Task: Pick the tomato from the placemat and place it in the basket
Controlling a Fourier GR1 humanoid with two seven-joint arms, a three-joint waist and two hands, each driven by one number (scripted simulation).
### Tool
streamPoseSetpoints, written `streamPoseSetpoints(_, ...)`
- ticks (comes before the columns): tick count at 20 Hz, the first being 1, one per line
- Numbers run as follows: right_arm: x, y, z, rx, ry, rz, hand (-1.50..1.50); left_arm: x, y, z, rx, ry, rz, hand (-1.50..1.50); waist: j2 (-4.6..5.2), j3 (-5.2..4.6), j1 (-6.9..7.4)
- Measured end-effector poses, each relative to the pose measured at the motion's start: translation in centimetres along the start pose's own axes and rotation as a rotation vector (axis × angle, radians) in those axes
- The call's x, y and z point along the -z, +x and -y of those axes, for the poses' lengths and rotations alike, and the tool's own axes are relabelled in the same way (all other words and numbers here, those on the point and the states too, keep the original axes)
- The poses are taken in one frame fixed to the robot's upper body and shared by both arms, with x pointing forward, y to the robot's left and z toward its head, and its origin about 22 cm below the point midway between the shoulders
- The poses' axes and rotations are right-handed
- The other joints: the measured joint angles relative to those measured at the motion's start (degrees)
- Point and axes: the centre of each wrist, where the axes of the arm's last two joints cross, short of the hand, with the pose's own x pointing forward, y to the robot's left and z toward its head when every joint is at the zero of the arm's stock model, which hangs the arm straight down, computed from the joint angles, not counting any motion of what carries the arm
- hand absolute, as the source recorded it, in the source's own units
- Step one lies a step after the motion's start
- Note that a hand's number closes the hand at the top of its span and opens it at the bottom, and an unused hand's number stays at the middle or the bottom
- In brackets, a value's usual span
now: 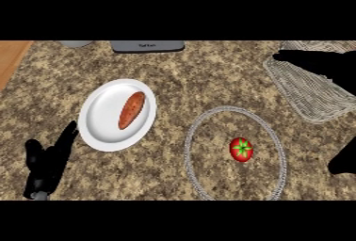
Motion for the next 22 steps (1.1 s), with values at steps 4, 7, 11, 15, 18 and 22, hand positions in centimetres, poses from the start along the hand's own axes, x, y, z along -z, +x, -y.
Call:
streamPoseSetpoints(4,-1.2,-0.2,0.9,0.017,0.025,0.015,-1.5,-0.1,-0.2,0.5,-0.004,-0.004,0.01,0.0,0.16,0.05,0.36)
streamPoseSetpoints(7,-1.7,-0.1,0.4,0.033,0.041,0.011,-1.5,-0.2,0.0,0.3,-0.004,-0.01,0.006,0.0,0.31,0.08,0.6)
streamPoseSetpoints(11,-1.8,0.0,-1.2,0.057,0.048,0.003,-1.5,-0.3,0.1,0.6,-0.002,-0.013,0.012,0.0,0.54,0.12,1.02)
streamPoseSetpoints(15,-1.6,0.5,-3.0,0.074,0.043,0.002,-1.5,-0.2,0.4,0.8,-0.002,-0.016,0.006,0.0,0.7,0.12,1.44)
streamPoseSetpoints(18,-1.3,0.5,-4.8,0.072,0.049,-0.006,-1.5,-0.2,0.6,0.6,0.003,-0.021,0.002,0.0,0.82,0.12,1.64)
streamPoseSetpoints(22,-0.3,0.7,-6.8,0.055,0.056,-0.041,-1.5,-0.1,0.6,0.9,0.006,-0.034,0.005,0.0,0.94,0.15,1.97)
